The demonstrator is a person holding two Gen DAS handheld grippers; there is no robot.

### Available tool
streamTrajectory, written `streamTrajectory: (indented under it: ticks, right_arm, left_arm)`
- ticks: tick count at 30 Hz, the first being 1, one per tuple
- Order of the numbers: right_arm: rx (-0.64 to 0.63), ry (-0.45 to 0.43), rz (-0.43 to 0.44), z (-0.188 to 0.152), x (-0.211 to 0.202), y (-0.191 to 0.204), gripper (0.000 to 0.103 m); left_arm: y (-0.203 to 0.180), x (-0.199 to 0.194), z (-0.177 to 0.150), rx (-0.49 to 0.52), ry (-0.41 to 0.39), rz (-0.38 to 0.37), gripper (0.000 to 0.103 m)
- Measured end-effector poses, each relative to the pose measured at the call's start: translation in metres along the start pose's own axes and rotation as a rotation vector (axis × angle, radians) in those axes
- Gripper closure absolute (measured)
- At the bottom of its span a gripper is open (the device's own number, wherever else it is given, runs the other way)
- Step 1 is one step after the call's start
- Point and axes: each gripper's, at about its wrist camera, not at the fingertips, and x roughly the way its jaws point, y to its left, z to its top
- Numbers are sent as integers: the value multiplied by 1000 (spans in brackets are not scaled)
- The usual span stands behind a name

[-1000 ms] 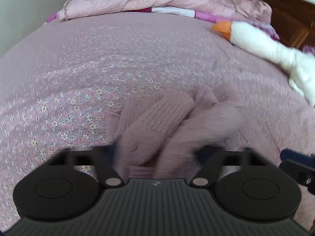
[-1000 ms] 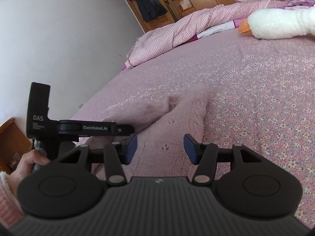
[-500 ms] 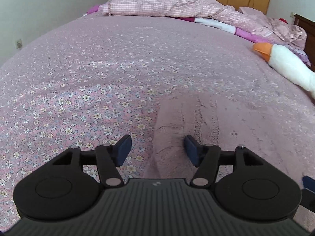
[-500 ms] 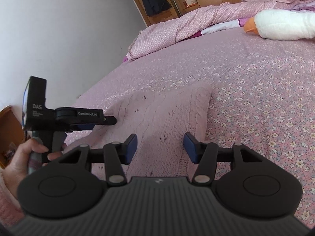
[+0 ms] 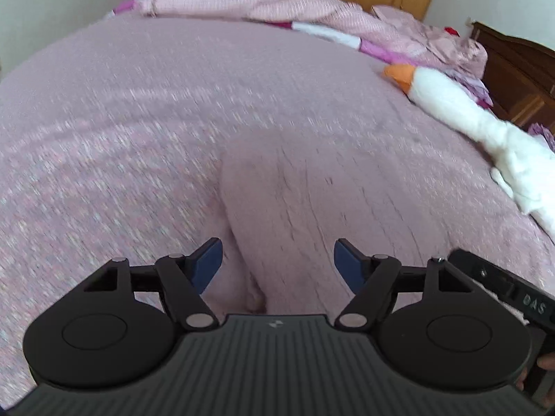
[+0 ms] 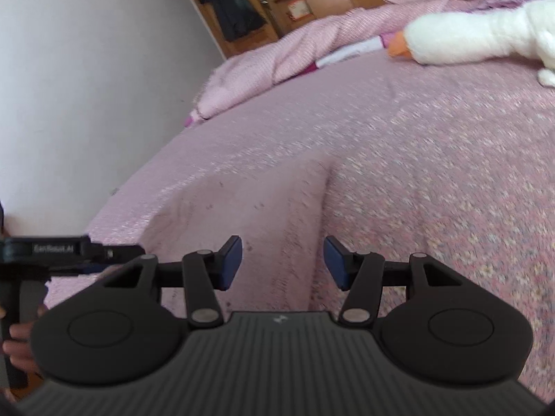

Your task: Fold small clothes

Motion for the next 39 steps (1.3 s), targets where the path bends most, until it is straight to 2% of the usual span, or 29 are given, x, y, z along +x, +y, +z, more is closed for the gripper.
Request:
streamTrajectory:
  ticks: [1,2,3,4,5,7,13,17,18,20,23,25,26,31,36,39]
  right_arm:
    - [6,9,-3,-1,1,-1,47]
    - [11,21,-2,-2,3,-1,47]
    - [14,36,3,-3,6,-1,47]
    - [19,48,10,-4,9,-1,47]
    - [25,58,18,-4,11,-1,47]
    - [29,72,45,-2,15,3,47]
    - [-93,83,98,-2,19,42,47]
    - [-171,105,35,-9,25,52,47]
    - [-168,106,31,-9,24,51,47]
    - [-146,107,35,-7,23,47,46]
    - [-67,94,44,0,17,34,36]
    - [-1,83,65,3,15,24,24]
    - [22,85,73,4,15,20,22]
    - [107,140,78,7,31,1,23]
    - [195,244,169,2,60,-12,21]
    - [190,241,195,-1,73,-10,21]
  left_arm:
    - [-1,5,-3,-2,16,9,31]
    - [-1,10,-7,-4,32,18,42]
    - [0,13,-11,-8,32,30,46]
    - [1,14,-13,-12,22,43,57]
    - [2,13,-13,-20,8,53,73]
    - [7,5,-11,-56,-9,51,81]
    - [31,-3,-20,-98,-11,133,82]
    - [42,-5,-20,-128,-15,102,81]
    - [40,-5,-19,-124,-17,98,80]
    - [40,-6,-18,-128,-22,104,58]
    - [44,-6,-17,-157,-21,99,31]
    - [47,-5,-15,-180,-6,77,24]
    - [49,-3,-15,-191,6,65,22]
    - [57,10,-19,-236,49,1,13]
    - [64,33,-21,-270,88,-111,9]
    - [62,41,-20,-261,84,-188,9]
